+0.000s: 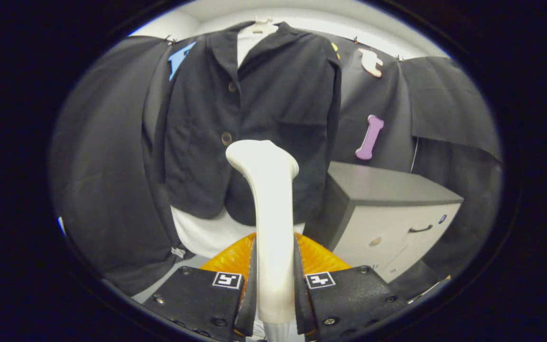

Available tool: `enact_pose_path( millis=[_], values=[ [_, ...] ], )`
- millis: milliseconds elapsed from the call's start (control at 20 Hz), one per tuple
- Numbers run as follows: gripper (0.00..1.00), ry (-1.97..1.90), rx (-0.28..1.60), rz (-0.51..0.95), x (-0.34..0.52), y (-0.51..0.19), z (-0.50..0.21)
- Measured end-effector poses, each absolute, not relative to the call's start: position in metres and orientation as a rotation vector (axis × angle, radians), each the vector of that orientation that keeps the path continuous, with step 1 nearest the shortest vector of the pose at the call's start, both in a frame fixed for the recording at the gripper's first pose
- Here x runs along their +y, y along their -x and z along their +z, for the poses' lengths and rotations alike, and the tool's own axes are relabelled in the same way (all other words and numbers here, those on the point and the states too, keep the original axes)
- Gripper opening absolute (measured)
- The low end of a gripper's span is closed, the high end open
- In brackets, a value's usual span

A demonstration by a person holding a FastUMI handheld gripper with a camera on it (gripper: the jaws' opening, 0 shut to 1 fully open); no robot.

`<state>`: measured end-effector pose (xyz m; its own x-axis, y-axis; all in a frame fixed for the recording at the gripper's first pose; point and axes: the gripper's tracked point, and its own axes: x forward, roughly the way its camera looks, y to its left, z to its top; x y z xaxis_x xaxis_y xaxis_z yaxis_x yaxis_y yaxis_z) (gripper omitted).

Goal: Iron the clothes twice with a garment steamer, once on the left side and once on the right side.

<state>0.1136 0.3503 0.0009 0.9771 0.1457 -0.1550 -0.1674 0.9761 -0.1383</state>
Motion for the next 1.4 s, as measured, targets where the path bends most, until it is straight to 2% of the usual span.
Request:
enact_pose_path(
  millis=[500,650,1050,1400],
  values=[
    [0.35,0.120,-0.321,0.272,0.429,-0.102,0.211],
    [0.36,0.107,-0.394,0.288,0.451,-0.114,0.255],
    [0.36,0.109,-0.537,0.300,0.504,-0.146,0.338],
    [0.36,0.187,-0.583,0.232,0.545,-0.179,0.368]
  ],
)
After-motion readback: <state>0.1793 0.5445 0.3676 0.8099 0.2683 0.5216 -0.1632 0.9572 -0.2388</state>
